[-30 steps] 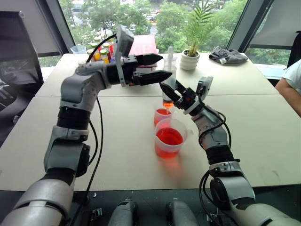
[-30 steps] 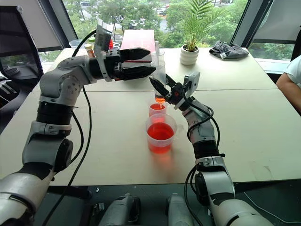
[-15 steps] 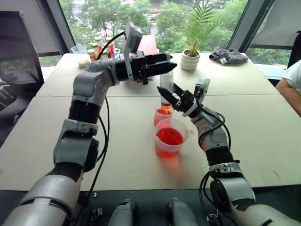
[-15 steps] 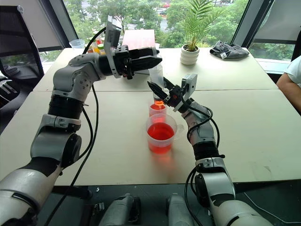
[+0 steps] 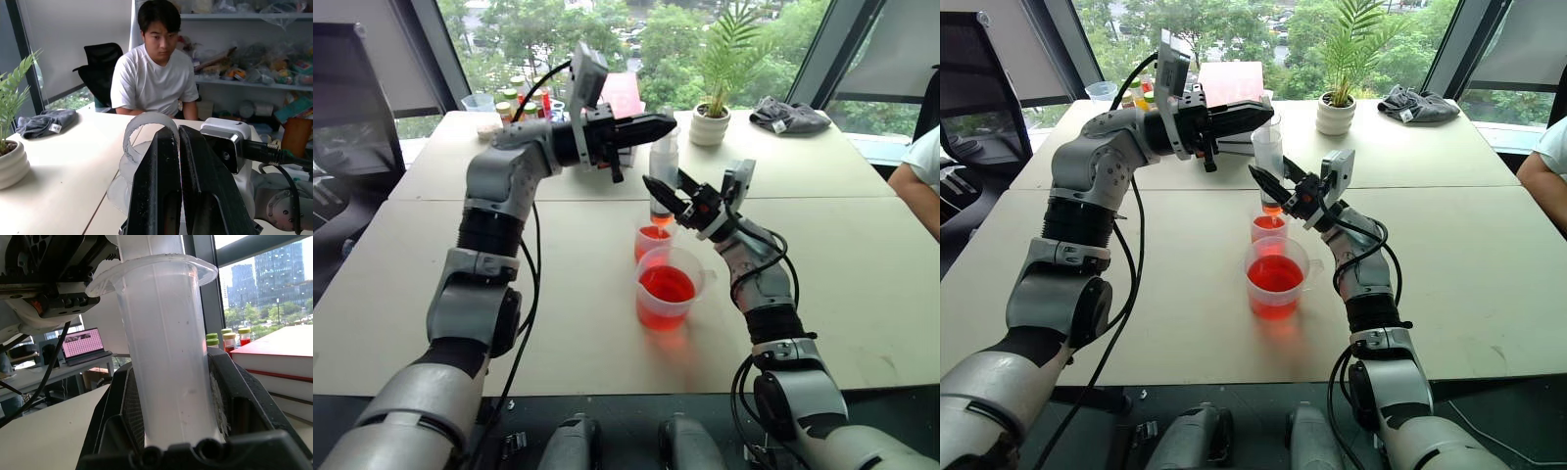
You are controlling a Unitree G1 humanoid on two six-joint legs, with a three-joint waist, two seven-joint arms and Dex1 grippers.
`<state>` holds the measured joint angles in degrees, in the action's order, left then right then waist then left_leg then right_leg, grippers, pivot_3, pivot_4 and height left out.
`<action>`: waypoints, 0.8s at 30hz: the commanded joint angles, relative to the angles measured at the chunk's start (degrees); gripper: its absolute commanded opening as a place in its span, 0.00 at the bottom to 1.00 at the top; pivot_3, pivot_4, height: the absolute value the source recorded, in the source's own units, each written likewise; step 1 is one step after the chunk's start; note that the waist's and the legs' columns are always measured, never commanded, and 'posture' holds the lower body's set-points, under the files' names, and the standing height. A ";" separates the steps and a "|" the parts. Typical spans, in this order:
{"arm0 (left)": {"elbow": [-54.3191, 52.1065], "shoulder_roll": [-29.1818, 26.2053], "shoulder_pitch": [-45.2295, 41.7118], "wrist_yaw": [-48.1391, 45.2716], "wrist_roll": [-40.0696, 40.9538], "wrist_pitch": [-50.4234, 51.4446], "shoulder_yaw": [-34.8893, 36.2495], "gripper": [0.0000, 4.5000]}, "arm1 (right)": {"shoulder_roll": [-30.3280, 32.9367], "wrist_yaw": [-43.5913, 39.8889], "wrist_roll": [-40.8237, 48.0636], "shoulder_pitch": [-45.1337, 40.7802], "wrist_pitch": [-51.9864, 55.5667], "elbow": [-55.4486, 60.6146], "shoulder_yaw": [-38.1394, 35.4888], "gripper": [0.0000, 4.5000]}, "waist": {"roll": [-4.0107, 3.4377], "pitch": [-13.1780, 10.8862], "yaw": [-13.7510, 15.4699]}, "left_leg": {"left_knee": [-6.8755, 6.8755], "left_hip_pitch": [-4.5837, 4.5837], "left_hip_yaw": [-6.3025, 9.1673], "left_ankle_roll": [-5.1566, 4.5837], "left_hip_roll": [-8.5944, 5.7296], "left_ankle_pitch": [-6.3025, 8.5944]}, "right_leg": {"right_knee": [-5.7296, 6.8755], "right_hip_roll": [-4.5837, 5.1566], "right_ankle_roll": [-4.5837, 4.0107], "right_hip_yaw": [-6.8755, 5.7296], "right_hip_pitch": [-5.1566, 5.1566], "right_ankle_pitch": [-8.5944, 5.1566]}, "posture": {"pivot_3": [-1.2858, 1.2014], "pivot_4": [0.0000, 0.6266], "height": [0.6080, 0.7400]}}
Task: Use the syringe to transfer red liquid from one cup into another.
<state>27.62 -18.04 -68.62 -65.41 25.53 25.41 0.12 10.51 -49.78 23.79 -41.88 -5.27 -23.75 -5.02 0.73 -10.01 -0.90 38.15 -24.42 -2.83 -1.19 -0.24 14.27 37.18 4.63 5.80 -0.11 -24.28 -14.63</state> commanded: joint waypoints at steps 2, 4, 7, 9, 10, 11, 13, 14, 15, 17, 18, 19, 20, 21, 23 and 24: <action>-2.24 0.73 2.05 -1.85 -1.05 0.48 -2.83 0.01 | 0.09 1.69 2.40 -2.53 0.68 6.40 -1.68 0.32 | 0.00 0.00 0.00 | 0.00 0.00 0.00 0.00 0.00 0.00 | 0.00 0.00 0.00 0.00 0.00 0.00 | 0.52 0.24 1.00; -2.79 0.88 2.76 -1.98 -1.01 0.98 -3.15 0.01 | 0.01 2.06 2.60 -2.82 1.27 7.27 -1.80 0.32 | 0.00 0.00 0.01 | 0.00 0.00 0.00 0.00 0.00 0.00 | 0.01 0.00 0.00 0.00 0.00 0.00 | 0.52 0.24 1.00; -3.28 1.14 3.65 -1.86 -1.30 1.08 -3.57 0.01 | -0.04 2.51 2.80 -3.21 2.10 8.27 -1.95 0.32 | 0.00 0.00 0.01 | 0.00 0.00 0.00 0.00 0.00 0.00 | 0.00 0.00 0.00 0.00 0.00 0.00 | 0.52 0.24 1.00; -3.73 1.27 4.44 -1.80 -1.46 1.30 -3.84 0.01 | 0.04 2.84 2.98 -3.47 2.65 9.09 -2.06 0.32 | 0.00 0.00 0.01 | 0.00 0.00 0.00 0.00 0.00 0.00 | 0.01 0.01 0.00 0.00 -0.01 0.00 | 0.52 0.24 1.00; -4.02 1.32 4.90 -1.79 -1.50 1.44 -3.95 0.01 | 0.11 2.97 3.04 -3.52 2.97 9.51 -2.11 0.32 | 0.00 0.00 0.02 | 0.00 0.00 0.01 0.00 0.00 0.00 | 0.00 0.01 0.00 0.00 0.00 0.00 | 0.52 0.24 1.00; -4.26 1.33 5.30 -1.75 -1.58 1.56 -4.04 0.01 | 0.16 3.05 3.07 -3.49 3.23 9.86 -2.14 0.32 | 0.00 0.00 0.05 | 0.00 0.00 0.00 0.00 0.00 0.00 | 0.00 0.01 0.00 0.00 0.00 0.00 | 0.52 0.24 1.00; -4.63 1.31 5.94 -1.71 -1.75 1.70 -4.23 0.01 | 0.24 3.18 3.08 -3.38 3.70 10.42 -2.18 0.32 | 0.00 0.00 0.06 | 0.00 0.00 0.00 0.00 0.00 0.00 | 0.00 0.01 0.00 0.00 0.00 0.00 | 0.52 0.24 1.00; -4.91 1.31 6.34 -1.68 -1.76 1.90 -4.32 0.01 | 0.29 3.26 3.09 -3.31 3.95 10.75 -2.23 0.32 | 0.00 0.00 0.07 | 0.00 0.00 0.00 0.00 0.00 0.00 | 0.00 0.02 0.00 0.00 0.00 0.00 | 0.52 0.24 1.00; -5.14 1.31 6.67 -1.67 -1.75 2.04 -4.38 0.01 | 0.34 3.30 3.10 -3.25 4.16 11.04 -2.27 0.32 | 0.00 0.00 0.04 | 0.00 0.00 0.00 0.00 0.00 0.00 | 0.00 0.02 0.00 0.00 0.00 0.00 | 0.52 0.24 1.00; -5.64 1.30 7.21 -1.61 -1.74 2.28 -4.47 0.01 | 0.47 3.29 3.08 -3.11 4.63 11.56 -2.31 0.32 | 0.00 0.00 0.05 | 0.00 0.00 0.00 0.00 0.00 0.00 | 0.00 0.02 0.00 0.00 0.00 0.00 | 0.52 0.24 1.00; -5.84 1.28 7.35 -1.58 -1.71 2.38 -4.47 0.01 | 0.50 3.29 3.06 -3.06 4.78 11.72 -2.30 0.32 | 0.00 0.00 0.06 | 0.00 0.00 0.01 0.00 0.00 0.00 | 0.00 0.02 0.00 0.00 0.00 0.00 | 0.52 0.24 1.00; -6.02 1.30 7.44 -1.50 -1.66 2.59 -4.45 0.01 | 0.57 3.28 3.05 -3.00 4.95 11.85 -2.28 0.32 | -0.01 0.01 0.18 | 0.00 0.00 0.00 0.00 0.00 0.00 | 0.00 0.02 0.00 0.00 0.00 0.00 | 0.52 0.24 1.00; -6.21 1.26 7.50 -1.45 -1.57 2.81 -4.43 0.01 | 0.68 3.34 3.01 -2.91 5.19 12.05 -2.20 0.32 | -0.01 0.00 0.31 | 0.00 0.00 0.00 0.00 -0.01 0.00 | 0.00 0.03 0.00 0.00 0.00 0.00 | 0.52 0.24 1.00; -6.39 1.22 7.57 -1.40 -1.50 3.03 -4.38 0.01 | 0.77 3.41 2.98 -2.81 5.39 12.23 -2.13 0.32 | -0.03 0.00 0.21 | 0.00 -0.02 0.02 0.00 -0.01 0.00 | -0.01 0.03 0.00 -0.01 0.00 0.00 | 0.52 0.24 1.00; -6.64 1.17 7.64 -1.19 -1.40 3.37 -4.28 0.01 | 1.03 3.44 2.81 -2.57 5.82 12.63 -1.96 0.32 | 0.04 -0.04 0.10 | 0.01 -0.03 0.01 0.00 -0.01 0.00 | -0.01 0.02 0.00 0.01 -0.01 0.00 | 0.52 0.24 1.00; -6.68 1.12 7.53 -0.93 -1.33 3.49 -4.08 0.01 | 1.22 3.40 2.65 -2.46 6.03 12.73 -1.81 0.32 | 0.01 -0.05 0.09 | 0.01 -0.02 0.00 0.00 -0.01 0.00 | -0.01 0.02 0.00 0.01 -0.01 0.00 | 0.52 0.24 1.00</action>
<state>21.50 -16.48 -60.43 -67.38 24.87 28.41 -3.81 11.92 -45.74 24.92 -42.19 1.35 -16.00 -7.30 0.75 -10.06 -0.82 38.16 -24.43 -2.84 -1.19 -0.25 14.28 37.20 4.65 5.80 -0.10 -24.30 -14.63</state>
